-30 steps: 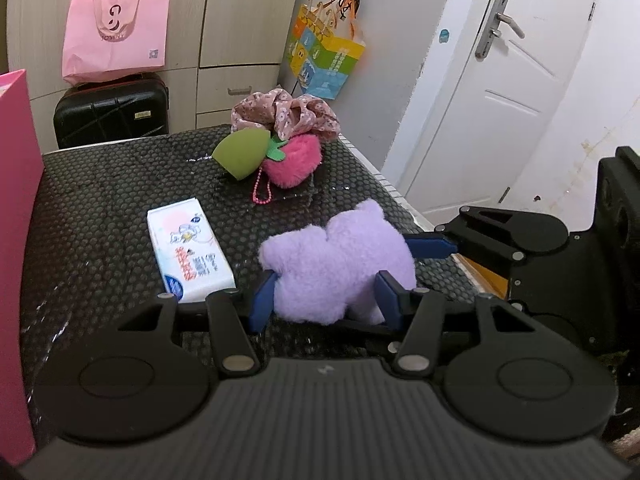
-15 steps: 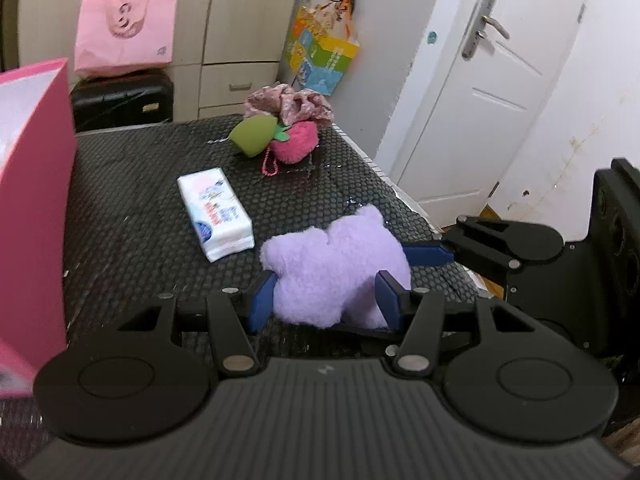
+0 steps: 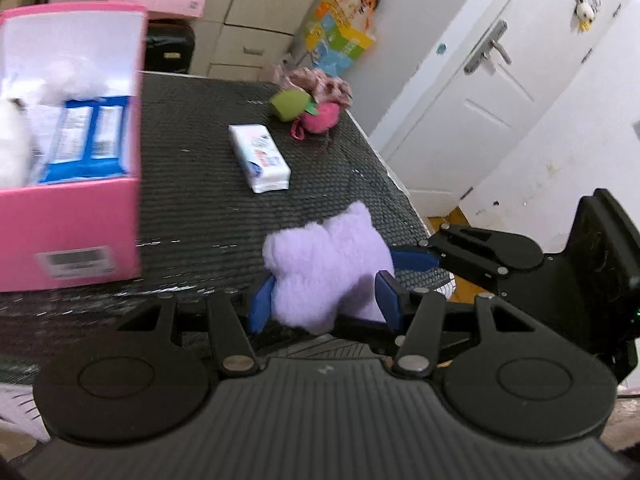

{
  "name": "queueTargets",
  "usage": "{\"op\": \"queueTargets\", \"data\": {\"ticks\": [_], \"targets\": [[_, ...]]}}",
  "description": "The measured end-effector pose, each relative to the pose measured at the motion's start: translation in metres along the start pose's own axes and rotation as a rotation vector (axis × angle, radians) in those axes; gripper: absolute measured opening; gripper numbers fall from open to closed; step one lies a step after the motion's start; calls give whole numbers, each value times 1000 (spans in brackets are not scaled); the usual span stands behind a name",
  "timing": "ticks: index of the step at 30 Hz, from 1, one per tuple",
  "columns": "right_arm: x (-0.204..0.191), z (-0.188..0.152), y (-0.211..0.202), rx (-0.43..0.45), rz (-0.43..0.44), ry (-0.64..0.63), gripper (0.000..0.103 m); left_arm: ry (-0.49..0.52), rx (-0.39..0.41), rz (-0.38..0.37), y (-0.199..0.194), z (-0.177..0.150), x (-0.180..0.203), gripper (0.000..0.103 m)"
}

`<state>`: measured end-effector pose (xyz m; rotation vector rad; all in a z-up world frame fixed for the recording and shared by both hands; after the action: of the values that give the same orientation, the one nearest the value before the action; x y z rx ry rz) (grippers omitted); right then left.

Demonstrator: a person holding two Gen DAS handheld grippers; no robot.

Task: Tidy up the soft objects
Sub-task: 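Lift the lavender plush with both grippers and carry it over the box, then lower the lavender plush into the box and open both grippers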

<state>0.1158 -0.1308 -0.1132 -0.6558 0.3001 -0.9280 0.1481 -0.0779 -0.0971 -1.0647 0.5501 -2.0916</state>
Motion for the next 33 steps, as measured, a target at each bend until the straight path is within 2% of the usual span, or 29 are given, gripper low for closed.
{"op": "queueTargets", "data": {"ticks": [6, 14, 18, 20, 26, 33], "targets": [[-33, 24, 4, 33, 95, -21, 65, 1, 25, 50, -44, -3, -13, 53], [-79, 52, 2, 29, 201, -87, 65, 15, 4, 135, -91, -13, -30, 53], [-99, 68, -1, 49, 237, -112, 65, 28, 28, 157, -107, -11, -37, 53], [-107, 78, -2, 63, 252, -131, 65, 24, 35, 145, -111, -8, -40, 52], [-122, 103, 6, 91, 260, -174, 64, 43, 74, 127, -119, 8, -47, 53], [-109, 136, 20, 130, 217, -168, 64, 77, 141, 127, -125, 47, -60, 53]]}}
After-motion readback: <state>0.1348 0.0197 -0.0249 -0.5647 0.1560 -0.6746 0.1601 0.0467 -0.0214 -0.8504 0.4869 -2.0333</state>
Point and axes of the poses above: each gripper's, at about its wrist camera, not at the fingertips, and y roughly the way its jaws point, x to its right, z to its top, the point moved 10 cm from there along y, roughly the way its jaws point, and after that the axes turned 6 degrees about -y, right-handed, at the moved point
